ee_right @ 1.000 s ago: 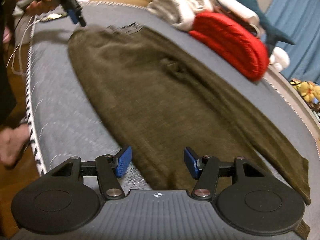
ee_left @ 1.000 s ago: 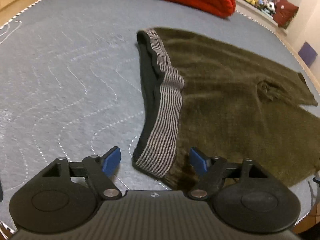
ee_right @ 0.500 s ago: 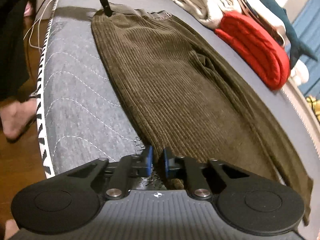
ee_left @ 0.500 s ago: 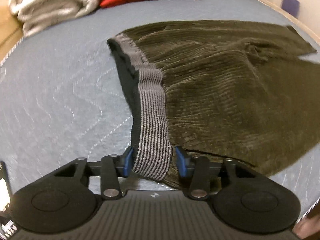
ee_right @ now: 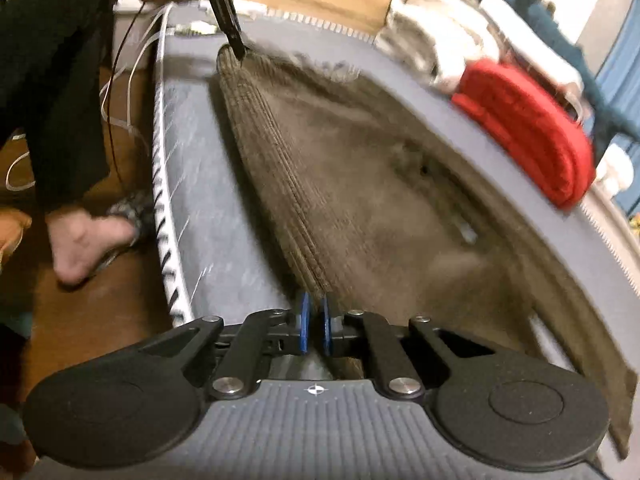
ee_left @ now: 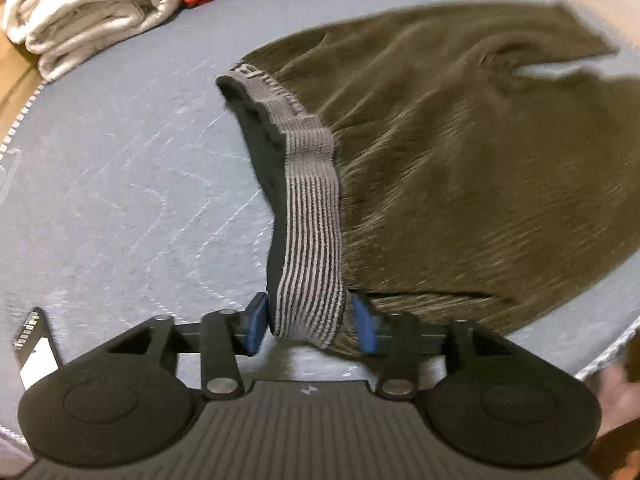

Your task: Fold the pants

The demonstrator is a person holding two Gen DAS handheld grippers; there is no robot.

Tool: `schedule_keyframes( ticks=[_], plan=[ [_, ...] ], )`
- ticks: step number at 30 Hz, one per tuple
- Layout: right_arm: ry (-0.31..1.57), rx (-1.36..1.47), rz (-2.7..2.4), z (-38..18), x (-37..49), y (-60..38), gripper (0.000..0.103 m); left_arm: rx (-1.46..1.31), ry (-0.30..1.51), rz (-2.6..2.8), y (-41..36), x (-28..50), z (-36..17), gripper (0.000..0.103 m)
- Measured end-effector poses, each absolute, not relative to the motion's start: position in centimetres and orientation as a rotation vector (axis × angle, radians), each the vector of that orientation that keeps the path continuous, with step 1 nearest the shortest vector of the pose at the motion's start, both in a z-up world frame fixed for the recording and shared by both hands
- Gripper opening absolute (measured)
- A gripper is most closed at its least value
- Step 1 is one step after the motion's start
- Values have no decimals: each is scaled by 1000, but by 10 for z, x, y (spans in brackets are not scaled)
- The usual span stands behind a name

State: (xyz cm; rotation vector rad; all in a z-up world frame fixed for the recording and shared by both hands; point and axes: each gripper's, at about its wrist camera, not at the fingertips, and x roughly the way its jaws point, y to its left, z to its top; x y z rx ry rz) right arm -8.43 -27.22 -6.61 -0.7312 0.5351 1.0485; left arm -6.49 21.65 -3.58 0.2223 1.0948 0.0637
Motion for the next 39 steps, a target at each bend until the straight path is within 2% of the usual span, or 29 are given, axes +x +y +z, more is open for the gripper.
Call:
schedule_keyframes(
  ticks=[3, 5, 9, 14, 17, 22, 26, 27, 28, 30, 31, 33, 39],
  plan=[
    [559, -617, 991, -58, -74, -292, 27, 226, 991, 115, 213, -62, -19, 62],
    [559, -441, 899, -43, -57, -323, 33, 259, 911, 137, 203, -61, -7, 66],
    [580, -137, 534, -35, -16, -401, 42, 330, 818, 75, 169, -57, 4, 67],
    [710, 189, -26, -68, 15, -510, 43, 324, 752, -259, 114, -57, 8, 67],
    [734, 387, -291, -85, 17, -567, 43, 413, 729, -505, 73, -63, -8, 67],
    [772, 681, -447, -115, 16, -620, 48, 524, 792, -741, 34, -68, -50, 67],
    [751, 708, -467, -118, 23, -625, 48, 588, 850, -774, 26, -64, -77, 62],
    [746, 710, -478, -118, 23, -625, 41, 594, 846, -782, 26, -60, -79, 59],
    [746, 707, -492, -120, 20, -623, 27, 592, 841, -796, 26, -59, -79, 49],
    [743, 726, -496, -123, 20, -627, 10, 591, 852, -800, 25, -56, -79, 29],
    [735, 737, -496, -121, 18, -627, 8, 599, 851, -798, 25, -64, -76, 18],
    [713, 727, -505, -115, 15, -625, 6, 621, 841, -799, 21, -64, -73, 11],
    [573, 692, -630, -78, -16, -612, 5, 563, 841, -862, 22, -71, -60, 8]
  ],
)
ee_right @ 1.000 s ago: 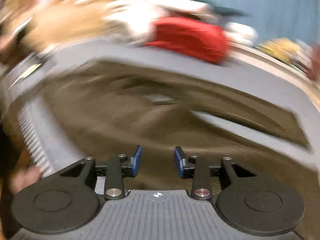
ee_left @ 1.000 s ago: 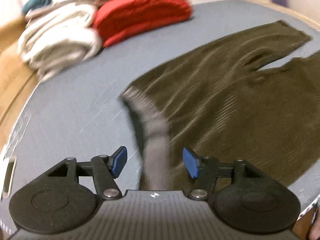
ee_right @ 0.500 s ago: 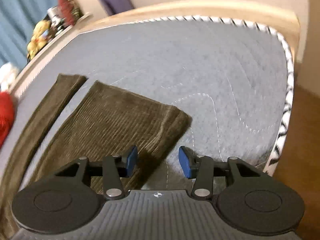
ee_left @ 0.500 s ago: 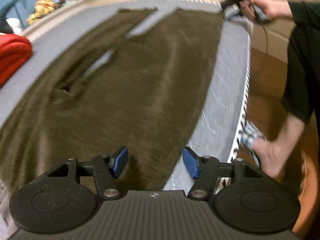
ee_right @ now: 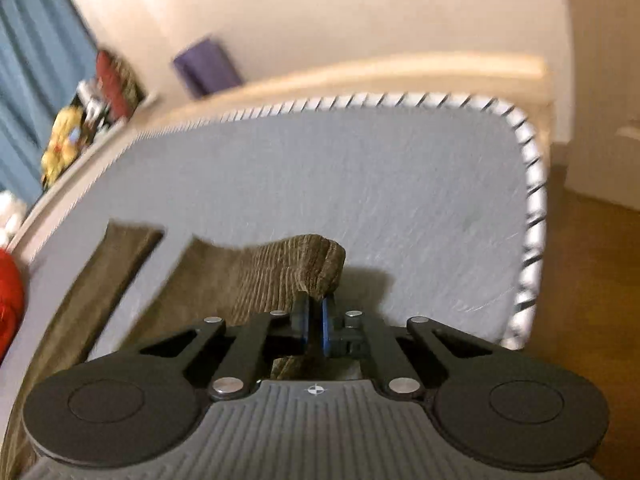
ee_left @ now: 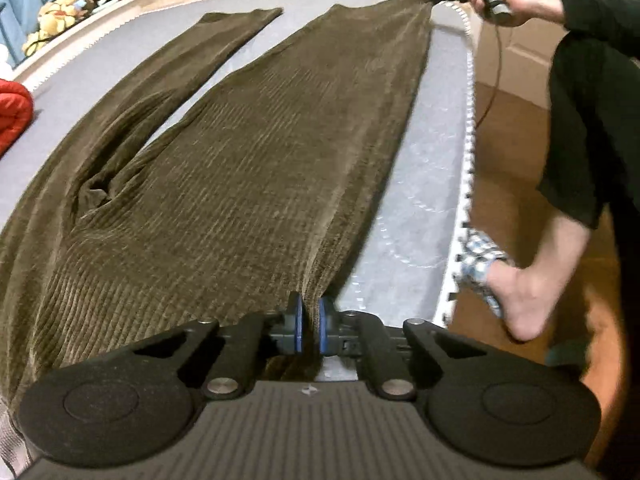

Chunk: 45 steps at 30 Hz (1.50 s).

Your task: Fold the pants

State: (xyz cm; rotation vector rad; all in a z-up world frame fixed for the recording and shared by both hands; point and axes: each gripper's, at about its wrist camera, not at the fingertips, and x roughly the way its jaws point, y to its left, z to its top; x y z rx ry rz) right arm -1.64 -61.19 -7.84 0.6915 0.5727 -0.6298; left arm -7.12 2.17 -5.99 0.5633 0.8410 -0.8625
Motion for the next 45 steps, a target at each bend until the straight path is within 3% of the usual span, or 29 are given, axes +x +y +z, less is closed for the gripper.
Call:
schedule_keyframes(
  ticks=[3, 6, 8, 9, 11, 17, 23, 27, 32, 34, 45],
  plan=[
    [681, 691, -647, -91, -13, -614, 6, 580, 864, -861, 26, -72, -64, 9],
    [750, 689, -684, -102, -10, -618, 10, 550, 882, -876, 33, -70, -58, 22],
    [720, 641, -738, -94, -13, -617, 18, 437, 842, -870, 50, -64, -41, 35],
    [693, 600, -759, -86, -15, -614, 28, 388, 825, -856, 58, -61, -35, 40],
    [627, 528, -756, -73, -18, -606, 39, 308, 813, -817, 77, -53, -27, 40],
    [545, 419, -511, -56, -5, -565, 49, 404, 1033, -656, 107, -40, -73, 32],
    [515, 189, -216, -46, 16, -495, 61, 269, 918, -566, 145, -30, -42, 32],
    [462, -10, -43, -33, 14, -441, 65, 293, 1083, -382, 166, -10, -72, 35],
    [432, -112, 94, -24, 16, -392, 66, 276, 996, -319, 163, -6, -57, 38],
    [428, -112, 127, -21, 17, -379, 66, 255, 944, -284, 154, 0, -48, 46],
    [410, -89, 168, -15, 36, -337, 66, 81, 757, -132, 123, 26, -2, 54]
  ],
)
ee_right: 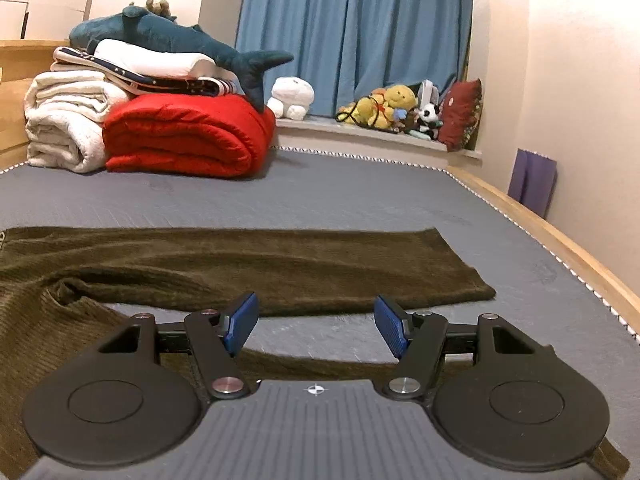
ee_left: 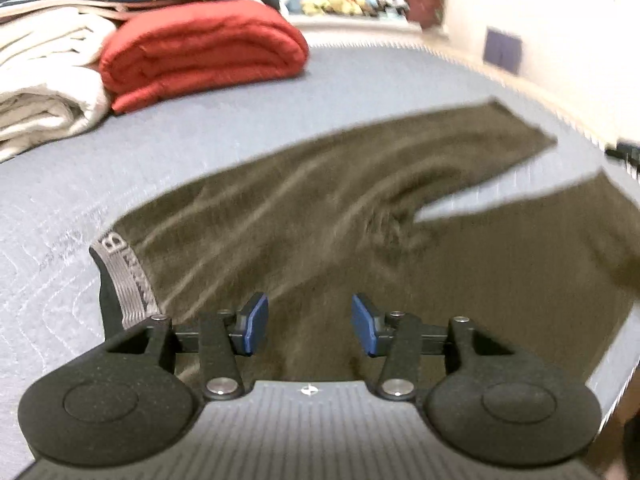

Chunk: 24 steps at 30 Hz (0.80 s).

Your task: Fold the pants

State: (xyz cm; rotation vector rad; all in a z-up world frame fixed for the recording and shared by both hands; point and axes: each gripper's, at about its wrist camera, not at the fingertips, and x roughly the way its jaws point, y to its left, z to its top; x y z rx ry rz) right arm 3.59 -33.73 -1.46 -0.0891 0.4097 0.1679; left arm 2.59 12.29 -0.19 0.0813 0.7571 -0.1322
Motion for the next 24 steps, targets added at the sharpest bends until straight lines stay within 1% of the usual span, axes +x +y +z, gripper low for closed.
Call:
schedule_keyframes(
  ticks=[1, 3, 6, 11, 13, 15, 17, 18, 19, 20, 21, 23, 24],
  plan=[
    [402, -90, 170, -14, 36, -333, 66, 62, 736, -127, 121, 26, 3, 59],
    [390, -84, 174, -12, 37, -326, 66, 34, 692, -112, 118, 26, 13, 63],
    [378, -78, 183, -8, 40, -321, 66, 16, 631, -93, 111, 25, 26, 63],
    [321, -136, 199, 3, 33, -304, 68, -26, 620, -89, 106, 30, 36, 63],
    [293, -144, 208, 17, 28, -297, 68, -34, 612, -84, 107, 31, 39, 63],
    [289, -87, 234, 38, 25, -290, 69, -40, 616, -78, 109, 34, 40, 63],
    [277, -30, 279, 59, 21, -281, 72, -33, 622, -62, 110, 37, 40, 60],
    [258, -12, 306, 67, 19, -275, 76, -31, 623, -58, 109, 37, 39, 57],
    [237, -1, 328, 73, 16, -269, 80, -32, 624, -56, 110, 38, 38, 52],
    [219, 6, 345, 76, 14, -263, 82, -33, 627, -55, 110, 39, 37, 47],
    [203, 5, 360, 74, 13, -256, 82, -33, 632, -56, 110, 39, 37, 41],
    [192, -14, 376, 61, 12, -244, 82, -33, 644, -60, 111, 40, 35, 34],
    [210, -32, 376, 51, 13, -238, 82, -31, 649, -60, 112, 41, 33, 30]
  ],
)
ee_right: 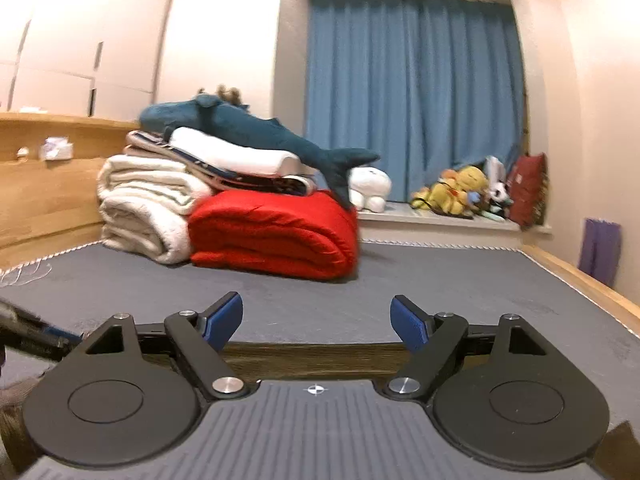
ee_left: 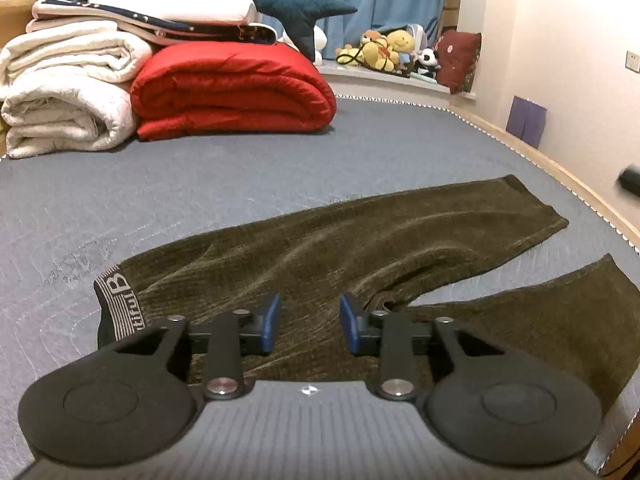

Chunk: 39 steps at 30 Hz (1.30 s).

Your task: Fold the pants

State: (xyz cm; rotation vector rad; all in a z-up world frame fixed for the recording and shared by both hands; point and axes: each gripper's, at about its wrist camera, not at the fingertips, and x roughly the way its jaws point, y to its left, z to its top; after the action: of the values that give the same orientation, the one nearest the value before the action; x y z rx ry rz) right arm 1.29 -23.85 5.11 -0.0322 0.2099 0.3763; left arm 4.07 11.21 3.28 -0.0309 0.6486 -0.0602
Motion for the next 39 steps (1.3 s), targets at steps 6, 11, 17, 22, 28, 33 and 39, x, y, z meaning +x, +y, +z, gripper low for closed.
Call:
schedule_keyframes(
  ticks=[6, 11, 17, 22, 28, 33, 39],
  plan=[
    [307, -72, 423, 23, 22, -217, 79, -6, 672, -50, 114, 44, 27, 28],
    [288, -52, 425, 27, 34, -215, 79, 4, 692, -34, 113, 51, 22, 28],
    [298, -6, 411, 26, 44, -218, 80, 20, 710, -23, 112, 58, 17, 28],
    [304, 4, 403, 23, 46, -219, 80, 17, 717, -25, 111, 62, 16, 28],
    [298, 4, 398, 21, 44, -223, 80, 24, 732, -36, 107, 67, 13, 28],
    [301, 10, 386, 19, 45, -226, 80, 27, 743, -48, 104, 70, 10, 28],
    [311, 18, 372, 17, 46, -230, 76, 45, 760, -74, 109, 74, 2, 27]
  ],
)
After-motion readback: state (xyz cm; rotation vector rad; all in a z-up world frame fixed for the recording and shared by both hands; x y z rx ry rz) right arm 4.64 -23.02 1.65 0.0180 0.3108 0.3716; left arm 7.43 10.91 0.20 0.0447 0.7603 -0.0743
